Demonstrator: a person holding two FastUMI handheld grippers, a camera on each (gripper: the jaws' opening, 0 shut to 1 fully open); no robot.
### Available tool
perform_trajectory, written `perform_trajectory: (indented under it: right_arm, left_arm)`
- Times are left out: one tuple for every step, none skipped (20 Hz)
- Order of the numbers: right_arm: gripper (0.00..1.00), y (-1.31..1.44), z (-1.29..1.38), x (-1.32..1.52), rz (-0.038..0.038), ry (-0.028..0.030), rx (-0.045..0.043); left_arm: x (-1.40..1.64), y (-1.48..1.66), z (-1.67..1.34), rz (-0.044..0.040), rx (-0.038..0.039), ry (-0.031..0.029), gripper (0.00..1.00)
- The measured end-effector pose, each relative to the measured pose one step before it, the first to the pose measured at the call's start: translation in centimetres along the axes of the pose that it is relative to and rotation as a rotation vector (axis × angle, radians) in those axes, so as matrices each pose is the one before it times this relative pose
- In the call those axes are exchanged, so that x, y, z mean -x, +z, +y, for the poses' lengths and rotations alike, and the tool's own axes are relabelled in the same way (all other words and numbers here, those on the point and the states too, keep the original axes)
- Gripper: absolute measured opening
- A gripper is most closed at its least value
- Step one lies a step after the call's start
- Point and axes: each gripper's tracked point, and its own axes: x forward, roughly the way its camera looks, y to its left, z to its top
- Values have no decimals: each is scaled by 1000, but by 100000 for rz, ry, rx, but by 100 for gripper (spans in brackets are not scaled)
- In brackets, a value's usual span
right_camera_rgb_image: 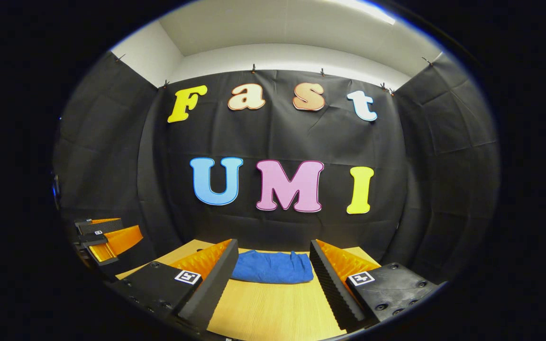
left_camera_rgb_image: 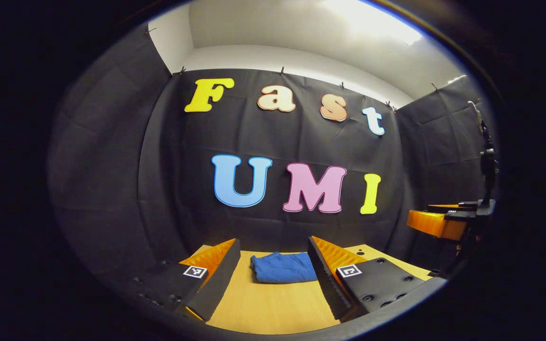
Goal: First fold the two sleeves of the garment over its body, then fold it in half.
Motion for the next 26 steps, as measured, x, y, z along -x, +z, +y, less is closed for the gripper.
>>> perform_trajectory:
  right_arm:
    - [99,-61,-46,-52,45,-354,513]
    - [96,-123,-72,-52,118,-298,648]
    - [96,-83,127,-147,405,-2,380]
    - [96,-19,274,175,310,264,27]
    - [99,-93,122,-121,247,249,-183]
    - [96,-24,114,74,279,135,-120]
    - [96,-34,-61,-14,138,82,112]
    - [96,25,-16,-128,-68,107,222]
    - [96,17,14,-54,31,307,239]
    - [96,-10,125,161,256,357,164]
    - [96,-34,27,-62,341,489,37]
    - [96,-55,-60,46,176,328,27]
    - [96,19,-103,-84,105,209,-19]
    - [96,-34,27,58,-130,406,-35]
    - [96,48,26,-37,69,336,63]
    - [96,-152,30,60,143,607,76]
    - [96,-4,119,-20,62,467,106]
    - [96,15,68,6,76,416,-21]
    - [96,-14,108,49,74,588,-22]
    - [96,-77,107,-100,79,562,57]
    - [96,33,199,10,78,546,81]
    - [96,2,212,-79,163,619,18]
    - [96,-115,174,43,205,733,-2]
    - [96,35,219,-175,139,697,-65]
    - [96,197,185,-75,-272,693,-148]
    - [96,302,47,-125,-788,429,-133]
  left_arm:
    - [110,-47,125,373,402,129,82]
    - [-138,-196,206,254,-31,281,82]
    - [-96,0,110,265,-546,68,82]
    - [-10,-30,141,-68,-960,243,82]
    - [52,66,196,-137,-1122,299,82]
    - [-89,30,-69,-298,-905,-146,82]
    - [75,109,-194,-446,-587,-463,82]
    - [-23,-16,-136,-426,-385,-284,82]
    - [195,5,-120,-145,-151,-22,82]
    - [46,-135,-117,117,-34,-41,82]
    - [273,-45,-198,76,-44,-46,82]
    - [-3,-81,-155,165,-193,-78,80]
    - [193,63,-199,-11,-382,90,82]
    - [54,4,-31,-254,-409,33,80]
    - [43,137,-155,-237,-257,-162,80]
    - [181,-85,-137,32,-128,-235,80]
    - [201,12,-117,151,-86,-87,82]
    - [-52,25,-3,-99,40,107,82]
    - [132,93,-16,22,146,55,82]
    - [-5,-136,-11,119,154,200,82]
    - [24,-25,-5,308,147,178,82]
    - [117,-209,-4,450,19,-21,82]
    - [2,-21,-2,493,-162,-212,82]
    - [-202,-179,-10,639,-351,-337,82]
    - [-108,190,37,480,-184,-224,82]
    - [-137,-11,-97,636,263,-712,81]
